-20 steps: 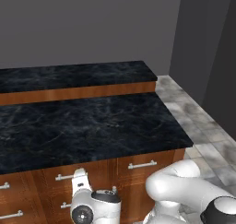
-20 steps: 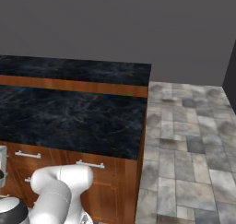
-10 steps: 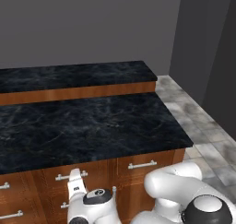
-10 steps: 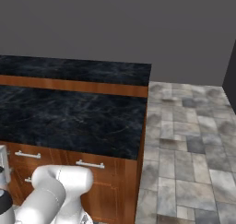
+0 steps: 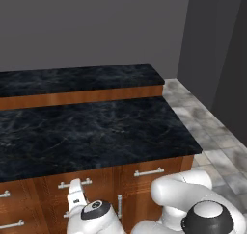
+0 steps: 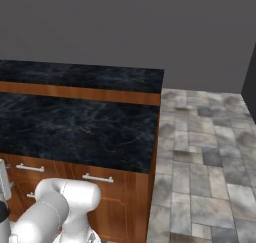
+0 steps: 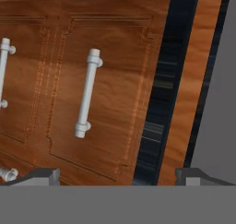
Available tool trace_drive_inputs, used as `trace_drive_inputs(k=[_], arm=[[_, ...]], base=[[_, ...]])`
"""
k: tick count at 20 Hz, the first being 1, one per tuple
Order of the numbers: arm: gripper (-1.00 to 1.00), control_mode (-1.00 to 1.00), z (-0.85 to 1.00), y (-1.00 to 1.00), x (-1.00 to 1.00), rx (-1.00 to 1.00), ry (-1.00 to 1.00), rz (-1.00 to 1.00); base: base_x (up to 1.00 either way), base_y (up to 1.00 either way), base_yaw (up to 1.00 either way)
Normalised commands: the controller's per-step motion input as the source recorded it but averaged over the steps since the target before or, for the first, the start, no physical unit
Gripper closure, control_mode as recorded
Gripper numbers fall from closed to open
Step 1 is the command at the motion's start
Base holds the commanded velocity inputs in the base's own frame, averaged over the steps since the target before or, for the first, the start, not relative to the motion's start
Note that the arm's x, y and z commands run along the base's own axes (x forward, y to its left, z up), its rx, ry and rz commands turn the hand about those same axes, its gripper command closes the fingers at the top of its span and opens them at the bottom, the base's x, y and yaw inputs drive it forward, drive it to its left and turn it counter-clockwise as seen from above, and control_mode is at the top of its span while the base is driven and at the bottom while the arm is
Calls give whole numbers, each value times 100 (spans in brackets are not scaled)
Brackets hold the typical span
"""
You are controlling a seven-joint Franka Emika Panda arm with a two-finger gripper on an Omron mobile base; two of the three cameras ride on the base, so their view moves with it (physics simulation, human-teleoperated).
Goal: Take the tongs from the drawer on the left and place them on the dining counter next to the tray containing the kebab skewer.
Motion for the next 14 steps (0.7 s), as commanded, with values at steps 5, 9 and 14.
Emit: trace_drive_inputs(k=[5, 9, 14], arm=[[-100, -100, 1, -1, -7, 0, -1, 1], [-100, -100, 0, 0, -9, 0, -7, 0], [-100, -100, 0, 0, 0, 0, 0, 0]], base=[[0, 0, 0], [0, 0, 0], [0, 0, 0]])
